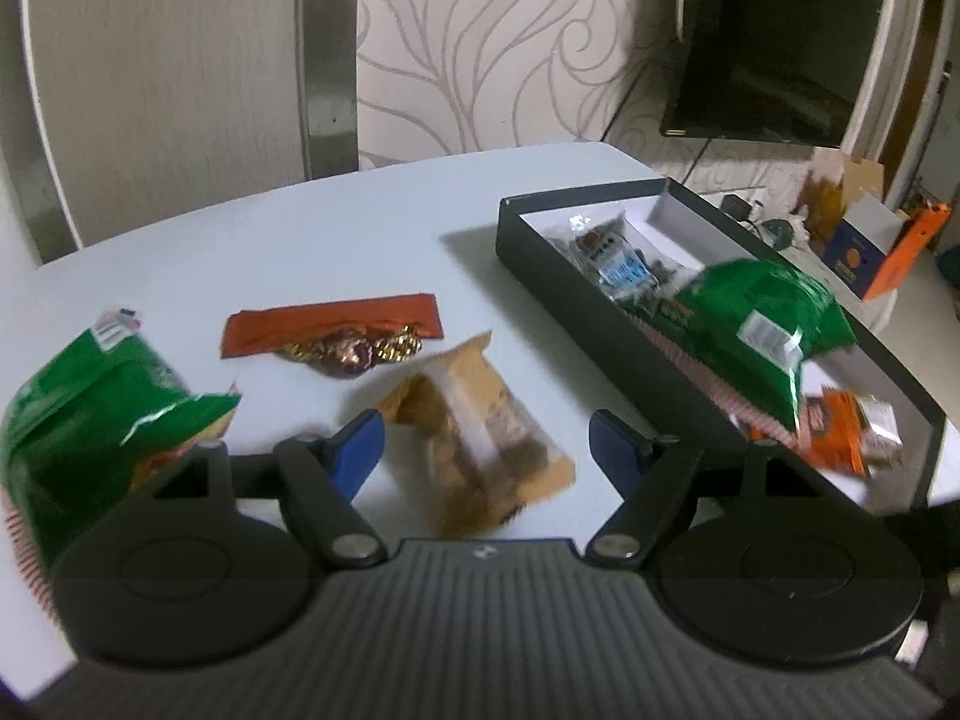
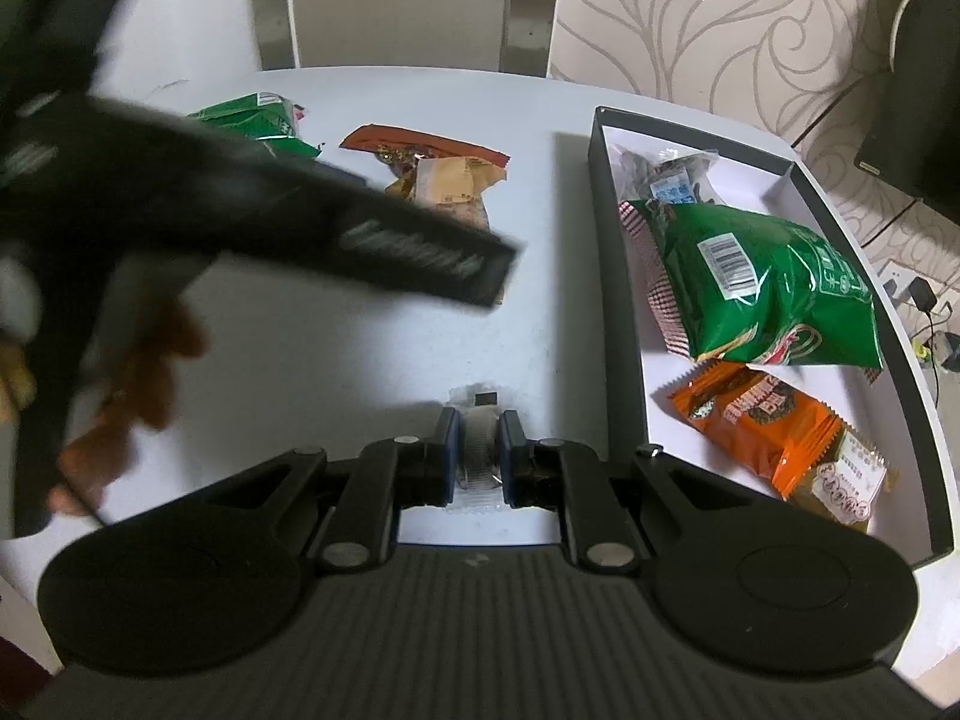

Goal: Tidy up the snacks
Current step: 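Hold the small packet with the right tool while the left tool approaches the tan bread bag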

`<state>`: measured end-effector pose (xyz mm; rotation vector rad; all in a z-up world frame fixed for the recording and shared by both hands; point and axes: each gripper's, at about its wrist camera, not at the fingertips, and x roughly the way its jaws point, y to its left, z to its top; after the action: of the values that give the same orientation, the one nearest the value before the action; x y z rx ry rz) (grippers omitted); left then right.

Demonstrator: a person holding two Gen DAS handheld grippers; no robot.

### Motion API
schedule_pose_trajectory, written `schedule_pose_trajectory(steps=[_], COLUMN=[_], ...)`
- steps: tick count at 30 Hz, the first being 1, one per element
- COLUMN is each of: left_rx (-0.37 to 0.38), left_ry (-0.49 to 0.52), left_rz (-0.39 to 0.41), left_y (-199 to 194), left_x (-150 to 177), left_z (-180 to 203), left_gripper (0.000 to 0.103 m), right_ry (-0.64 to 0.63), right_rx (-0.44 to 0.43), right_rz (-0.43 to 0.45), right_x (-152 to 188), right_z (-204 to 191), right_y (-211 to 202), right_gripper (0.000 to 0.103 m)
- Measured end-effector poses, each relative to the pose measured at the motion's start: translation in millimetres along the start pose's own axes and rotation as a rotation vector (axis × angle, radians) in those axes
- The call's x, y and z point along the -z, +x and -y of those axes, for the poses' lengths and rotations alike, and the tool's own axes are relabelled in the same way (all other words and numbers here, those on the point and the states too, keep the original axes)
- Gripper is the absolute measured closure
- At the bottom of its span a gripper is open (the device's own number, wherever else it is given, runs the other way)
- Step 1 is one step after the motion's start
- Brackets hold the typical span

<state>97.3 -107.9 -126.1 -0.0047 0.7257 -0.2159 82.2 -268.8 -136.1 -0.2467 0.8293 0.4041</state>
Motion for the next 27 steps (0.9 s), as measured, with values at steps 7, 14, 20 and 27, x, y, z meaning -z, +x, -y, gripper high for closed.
schedule_pose_trajectory(steps=[7,14,20,27], left_rx=[-0.031,-0.035,-0.05,-0.075], left_ry=[0.004,0.039,0.031,0.024], left_rz=[-0.03,-0.043,-0.04,-0.041], left_y=[16,15,3,-12], left_x=[-1,9,16,26], left_z=[4,0,-9,-23], left_gripper=[0.029,0.05,0.052,0.053], right_ry=[-0.018,-0.016,-0.006,0.017], right_rx=[-0.016,-0.022,-0.015,-0.003], right_rz=[0.0,0.006,0.005,0.006], right_x=[-1,0,1,3], right_z=[2,3,3,1], right_y=[1,1,0,-1], right_gripper=[0.087,0.087,0.087,0.087])
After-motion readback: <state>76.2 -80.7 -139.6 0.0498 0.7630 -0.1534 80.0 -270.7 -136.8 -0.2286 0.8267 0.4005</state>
